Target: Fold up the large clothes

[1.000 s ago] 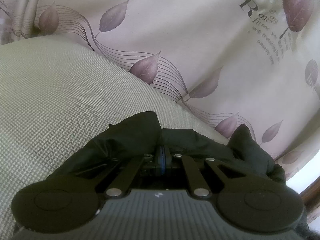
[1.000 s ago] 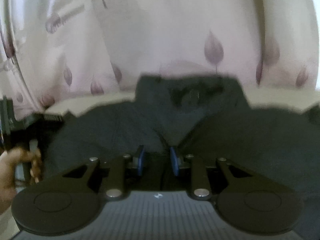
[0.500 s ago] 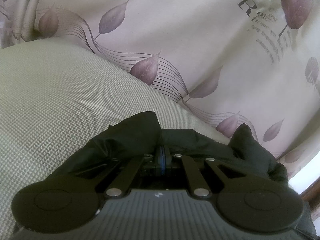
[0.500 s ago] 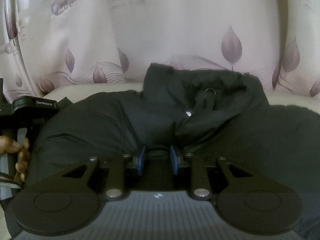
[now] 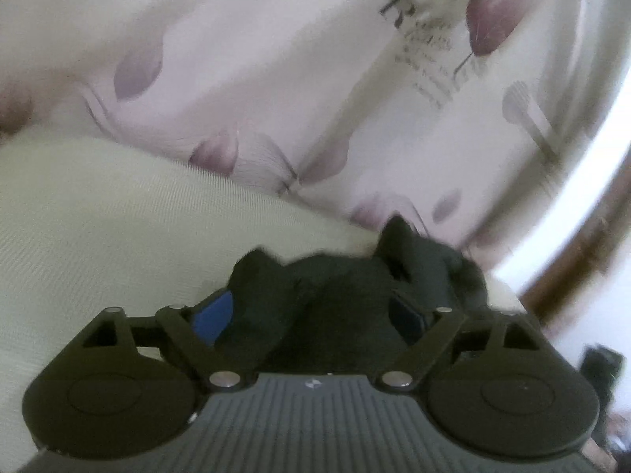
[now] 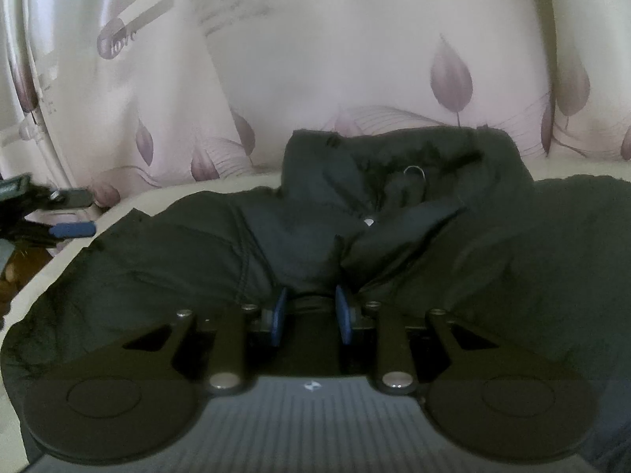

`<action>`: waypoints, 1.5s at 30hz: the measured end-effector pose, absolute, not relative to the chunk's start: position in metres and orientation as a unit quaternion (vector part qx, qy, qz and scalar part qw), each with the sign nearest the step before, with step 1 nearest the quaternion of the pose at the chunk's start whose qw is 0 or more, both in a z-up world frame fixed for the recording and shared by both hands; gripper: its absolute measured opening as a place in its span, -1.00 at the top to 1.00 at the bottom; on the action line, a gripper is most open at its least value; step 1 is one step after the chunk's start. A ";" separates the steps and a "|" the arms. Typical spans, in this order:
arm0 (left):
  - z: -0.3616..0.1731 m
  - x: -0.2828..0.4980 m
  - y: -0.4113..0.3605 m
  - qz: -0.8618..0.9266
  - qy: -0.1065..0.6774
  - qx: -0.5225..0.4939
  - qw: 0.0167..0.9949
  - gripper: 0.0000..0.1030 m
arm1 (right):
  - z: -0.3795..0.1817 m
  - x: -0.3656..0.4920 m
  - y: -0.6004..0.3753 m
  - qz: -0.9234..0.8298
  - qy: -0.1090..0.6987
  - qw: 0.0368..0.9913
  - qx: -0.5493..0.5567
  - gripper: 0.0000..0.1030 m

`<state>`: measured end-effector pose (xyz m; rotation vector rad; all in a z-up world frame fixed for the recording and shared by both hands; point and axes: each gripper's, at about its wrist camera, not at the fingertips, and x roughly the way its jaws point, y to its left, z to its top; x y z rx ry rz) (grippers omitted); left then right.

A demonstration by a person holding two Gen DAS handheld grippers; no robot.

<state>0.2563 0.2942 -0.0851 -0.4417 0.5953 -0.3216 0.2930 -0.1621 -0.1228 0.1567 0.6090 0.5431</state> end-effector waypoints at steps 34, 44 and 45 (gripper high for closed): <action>-0.148 0.313 0.283 -0.372 0.356 -0.215 0.830 -0.56 | -0.125 0.288 -0.168 0.267 0.282 0.916 0.097 0.50; -0.132 0.282 0.294 -0.331 0.298 -0.324 0.835 0.36 | -0.125 0.289 -0.168 0.266 0.285 0.916 0.098 0.50; -0.129 0.279 0.294 -0.332 0.294 -0.340 0.829 0.36 | -0.125 0.289 -0.168 0.266 0.285 0.916 0.097 0.50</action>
